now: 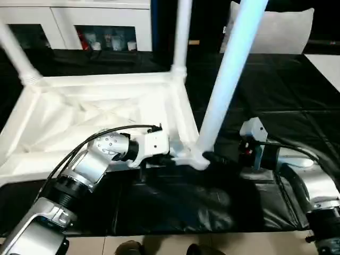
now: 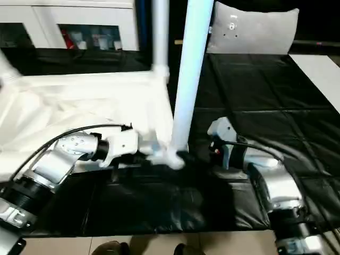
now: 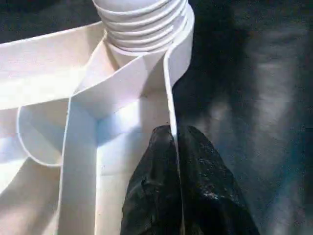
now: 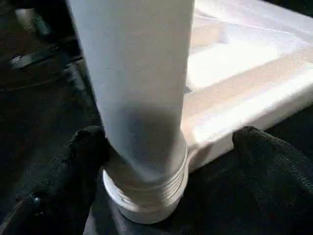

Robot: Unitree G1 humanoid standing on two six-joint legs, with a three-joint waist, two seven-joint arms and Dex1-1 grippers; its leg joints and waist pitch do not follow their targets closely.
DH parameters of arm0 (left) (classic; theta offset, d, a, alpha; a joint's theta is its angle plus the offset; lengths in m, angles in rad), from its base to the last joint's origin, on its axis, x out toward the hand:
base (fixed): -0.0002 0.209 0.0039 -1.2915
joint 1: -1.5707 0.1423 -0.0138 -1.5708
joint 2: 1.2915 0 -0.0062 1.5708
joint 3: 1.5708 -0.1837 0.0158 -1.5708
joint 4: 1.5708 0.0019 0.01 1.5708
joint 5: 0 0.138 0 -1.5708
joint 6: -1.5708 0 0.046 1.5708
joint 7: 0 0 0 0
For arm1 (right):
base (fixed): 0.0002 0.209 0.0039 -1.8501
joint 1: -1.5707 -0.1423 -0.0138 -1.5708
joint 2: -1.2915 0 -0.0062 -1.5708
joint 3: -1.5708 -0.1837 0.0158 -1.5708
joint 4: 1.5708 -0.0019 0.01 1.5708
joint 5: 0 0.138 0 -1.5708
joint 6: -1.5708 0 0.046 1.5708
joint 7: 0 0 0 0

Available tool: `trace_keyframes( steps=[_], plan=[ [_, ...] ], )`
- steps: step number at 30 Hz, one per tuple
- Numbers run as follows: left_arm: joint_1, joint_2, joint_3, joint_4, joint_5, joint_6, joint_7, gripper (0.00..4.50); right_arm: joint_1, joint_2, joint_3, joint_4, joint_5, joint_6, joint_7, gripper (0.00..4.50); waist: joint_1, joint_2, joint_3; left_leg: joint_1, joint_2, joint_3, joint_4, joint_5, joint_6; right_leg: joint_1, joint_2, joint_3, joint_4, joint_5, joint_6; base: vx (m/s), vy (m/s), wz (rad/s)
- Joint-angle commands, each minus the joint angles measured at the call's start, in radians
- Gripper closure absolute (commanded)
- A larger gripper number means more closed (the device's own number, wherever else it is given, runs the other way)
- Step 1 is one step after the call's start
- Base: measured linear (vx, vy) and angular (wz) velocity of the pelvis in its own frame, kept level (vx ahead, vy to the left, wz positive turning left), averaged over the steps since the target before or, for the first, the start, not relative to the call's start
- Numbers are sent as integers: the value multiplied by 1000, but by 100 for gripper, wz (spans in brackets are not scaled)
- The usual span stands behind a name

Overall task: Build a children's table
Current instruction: Rotate leg to tighten

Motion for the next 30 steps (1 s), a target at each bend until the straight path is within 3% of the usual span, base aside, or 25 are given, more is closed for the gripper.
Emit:
trace_keyframes(
  steps=[1,14,21,26,28,30],
  plan=[
    [-5,16,-83,23,28,-56,-107,450,-21,-24,48,14,9,-7,95,36,1,1,-70,10,73,-21,-59,-165,92,55,-107,67,-71,-288,-189,0,0,0],
    [-29,11,-85,75,35,-111,-122,450,-50,9,96,69,-35,-46,101,135,8,0,-78,8,74,-23,-57,-139,81,57,-108,67,-63,-255,-201,0,0,0],
    [-28,11,-85,89,36,-118,-113,450,-42,15,103,71,-23,-23,112,178,7,-3,-79,12,75,-23,-59,-165,66,58,-109,67,-68,-306,-185,0,0,0],
    [-2,-12,-48,63,-2,-58,-73,450,8,54,78,24,31,59,72,183,9,-1,-83,10,78,-23,-58,-131,75,59,-108,68,-58,-228,-206,0,0,0],
    [11,-37,-22,38,-35,-14,-46,450,27,82,70,13,34,83,18,184,9,2,-82,10,77,-23,-59,-146,69,58,-110,67,-62,-250,-204,0,0,0],
    [21,-85,7,11,-53,50,30,450,39,136,71,26,-21,100,-118,185,5,1,-78,11,73,-22,-60,-175,63,56,-110,66,-71,-320,-187,0,0,0]
  ],
)
